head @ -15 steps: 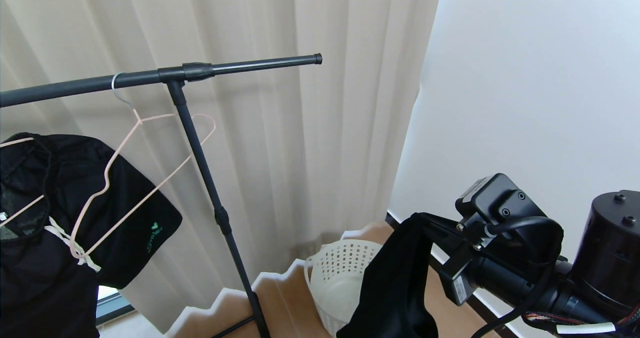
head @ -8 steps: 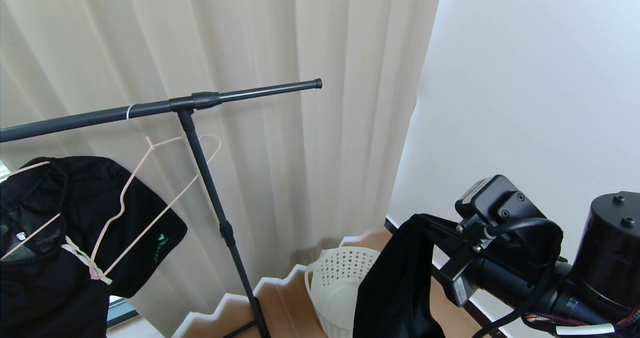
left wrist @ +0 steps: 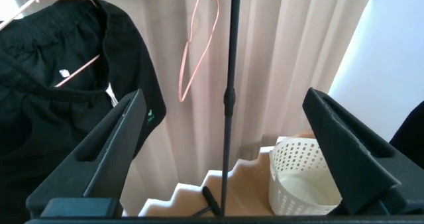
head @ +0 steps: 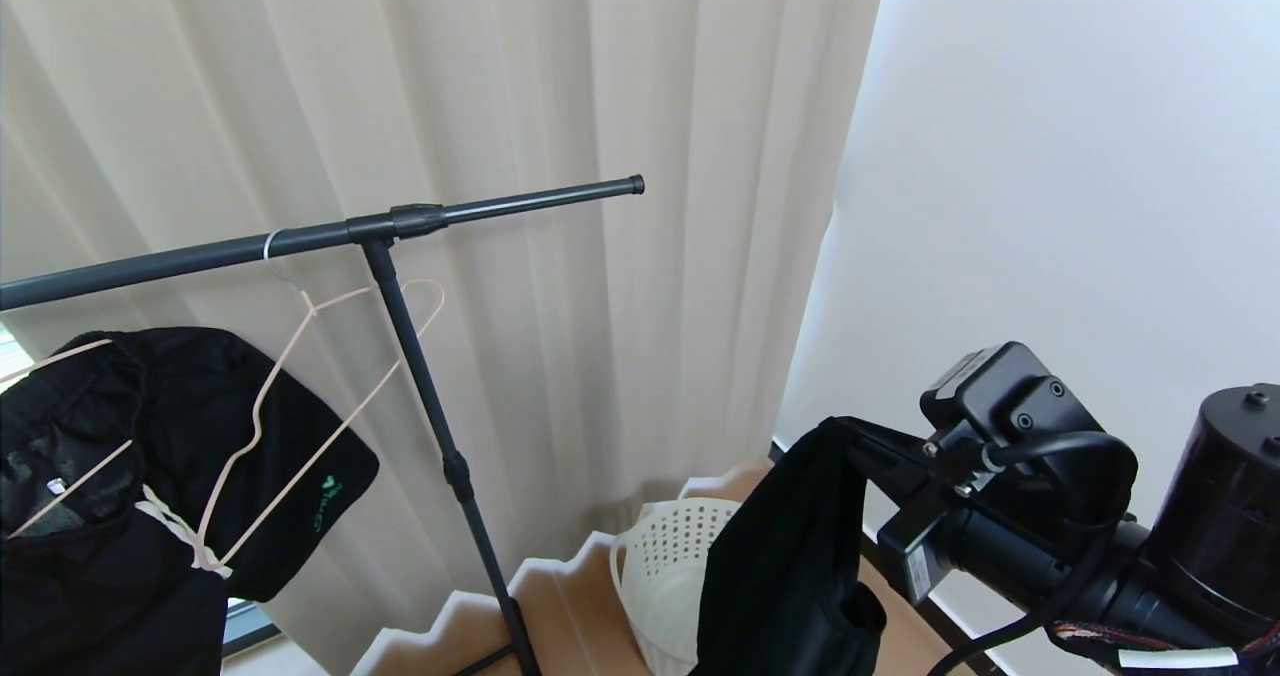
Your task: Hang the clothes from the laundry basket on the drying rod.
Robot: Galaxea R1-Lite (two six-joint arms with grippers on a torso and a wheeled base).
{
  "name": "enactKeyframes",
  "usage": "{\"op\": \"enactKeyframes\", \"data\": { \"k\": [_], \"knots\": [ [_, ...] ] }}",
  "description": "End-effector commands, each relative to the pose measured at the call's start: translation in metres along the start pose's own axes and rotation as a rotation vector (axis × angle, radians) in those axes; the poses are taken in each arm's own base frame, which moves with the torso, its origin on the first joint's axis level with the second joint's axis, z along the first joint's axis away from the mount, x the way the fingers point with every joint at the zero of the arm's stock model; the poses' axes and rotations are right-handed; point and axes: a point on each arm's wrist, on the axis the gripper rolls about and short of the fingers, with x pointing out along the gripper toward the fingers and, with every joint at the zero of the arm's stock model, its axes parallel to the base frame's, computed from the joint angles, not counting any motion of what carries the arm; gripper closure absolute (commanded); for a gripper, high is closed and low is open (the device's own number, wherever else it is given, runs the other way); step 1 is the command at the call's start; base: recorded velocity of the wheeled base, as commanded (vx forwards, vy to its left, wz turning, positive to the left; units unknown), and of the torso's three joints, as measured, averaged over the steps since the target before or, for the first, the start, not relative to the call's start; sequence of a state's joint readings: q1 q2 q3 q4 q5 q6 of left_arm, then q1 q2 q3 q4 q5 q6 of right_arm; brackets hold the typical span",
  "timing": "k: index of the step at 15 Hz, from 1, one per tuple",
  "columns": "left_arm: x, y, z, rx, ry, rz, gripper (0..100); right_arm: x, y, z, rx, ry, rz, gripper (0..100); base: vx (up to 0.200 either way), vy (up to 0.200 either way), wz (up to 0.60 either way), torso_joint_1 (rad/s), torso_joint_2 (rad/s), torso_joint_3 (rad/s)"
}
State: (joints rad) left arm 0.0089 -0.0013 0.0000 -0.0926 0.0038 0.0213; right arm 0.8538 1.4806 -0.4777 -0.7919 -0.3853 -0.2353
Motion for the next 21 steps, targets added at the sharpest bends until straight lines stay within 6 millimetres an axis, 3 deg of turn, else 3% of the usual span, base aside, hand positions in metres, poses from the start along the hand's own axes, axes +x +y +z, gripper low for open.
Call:
{"op": "enactKeyframes", "data": {
  "k": [1, 11, 21],
  "knots": [
    [0.0001, 0.0000, 0.0001, 0.000, 0.000, 0.001, 0, 0.0028, 0.0024, -0.0045, -0.004, 0.006, 0.001, 100, 0.000, 0.000, 0.60, 0.002, 0.00, 0.002],
    [0.0001, 0.0000, 0.0000, 0.000, 0.002, 0.001, 0, 0.0026, 0.0023, -0.0049, 0.000, -0.003, -0.003, 100, 0.000, 0.000, 0.60, 0.002, 0.00, 0.001],
    [0.0001, 0.0000, 0.0001, 0.000, 0.000, 0.001, 0, 0.0011, 0.0021, -0.0061, -0.002, -0.002, -0.001, 100, 0.000, 0.000, 0.00, 0.000, 0.00, 0.000]
  ]
}}
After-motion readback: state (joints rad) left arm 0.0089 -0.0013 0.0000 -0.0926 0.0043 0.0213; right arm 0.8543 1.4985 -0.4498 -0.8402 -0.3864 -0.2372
